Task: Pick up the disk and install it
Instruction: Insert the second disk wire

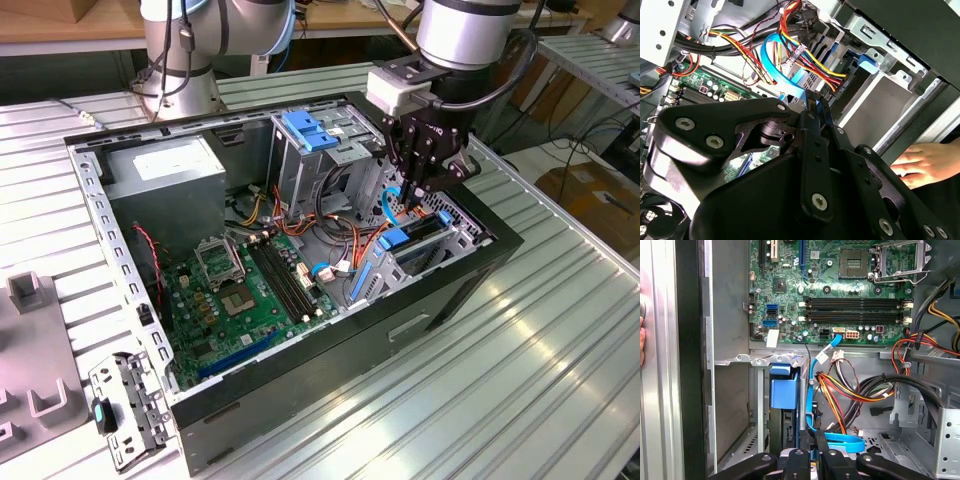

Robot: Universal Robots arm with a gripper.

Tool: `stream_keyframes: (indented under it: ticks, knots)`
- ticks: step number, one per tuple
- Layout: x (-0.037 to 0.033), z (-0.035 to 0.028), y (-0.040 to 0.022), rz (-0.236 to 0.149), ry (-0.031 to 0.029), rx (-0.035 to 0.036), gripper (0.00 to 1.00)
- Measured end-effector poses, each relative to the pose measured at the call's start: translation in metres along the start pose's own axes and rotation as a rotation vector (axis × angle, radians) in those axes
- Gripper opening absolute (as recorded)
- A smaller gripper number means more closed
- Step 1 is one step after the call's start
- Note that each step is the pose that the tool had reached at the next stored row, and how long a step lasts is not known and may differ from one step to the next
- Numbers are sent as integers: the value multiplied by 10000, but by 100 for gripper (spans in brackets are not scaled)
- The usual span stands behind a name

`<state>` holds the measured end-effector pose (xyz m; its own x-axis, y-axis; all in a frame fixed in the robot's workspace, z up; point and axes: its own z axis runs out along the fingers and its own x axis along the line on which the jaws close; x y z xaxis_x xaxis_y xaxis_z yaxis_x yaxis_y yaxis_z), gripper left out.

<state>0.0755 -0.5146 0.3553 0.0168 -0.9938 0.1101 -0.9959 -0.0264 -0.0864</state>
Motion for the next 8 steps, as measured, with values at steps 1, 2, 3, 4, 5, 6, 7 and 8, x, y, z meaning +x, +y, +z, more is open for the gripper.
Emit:
stream_keyframes:
  ticks: [1,2,3,4,5,6,7,8]
  knots:
    - [0,0,0,0,0,0,16]
    - [0,0,0,0,0,0,16]
    - [0,0,0,-1,0,0,16]
    - [0,0,0,-1,-1,0,16]
    - [0,0,0,-1,-1,0,16]
    - [0,0,0,-1,0,0,16]
    - [0,0,0,-1,-1,0,16]
    - [0,0,0,-2,-1,0,16]
